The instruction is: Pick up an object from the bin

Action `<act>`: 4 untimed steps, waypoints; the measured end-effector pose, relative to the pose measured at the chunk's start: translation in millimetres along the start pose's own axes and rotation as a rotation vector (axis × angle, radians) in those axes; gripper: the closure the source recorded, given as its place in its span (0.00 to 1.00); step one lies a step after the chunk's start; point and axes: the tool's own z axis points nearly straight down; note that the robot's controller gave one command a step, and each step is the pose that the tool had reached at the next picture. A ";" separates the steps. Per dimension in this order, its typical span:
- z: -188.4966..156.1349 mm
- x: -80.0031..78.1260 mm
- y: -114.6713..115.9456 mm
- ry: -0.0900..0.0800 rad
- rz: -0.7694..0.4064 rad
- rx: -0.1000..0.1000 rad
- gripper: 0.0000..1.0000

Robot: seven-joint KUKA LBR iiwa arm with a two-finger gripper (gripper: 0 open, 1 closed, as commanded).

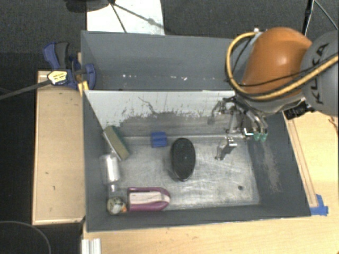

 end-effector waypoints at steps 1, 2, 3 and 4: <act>129.2 -2.8 40.4 -0.004 -0.271 0.000 0.00; 149.8 1.1 88.8 -0.015 -0.132 0.002 0.00; 79.0 -11.2 123.1 -0.014 -0.024 -0.003 0.00; 126.2 -24.0 122.7 -0.012 0.238 -0.004 0.00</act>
Offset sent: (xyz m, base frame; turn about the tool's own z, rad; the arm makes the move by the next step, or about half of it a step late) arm 0.0021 0.0397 -0.1269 -0.2708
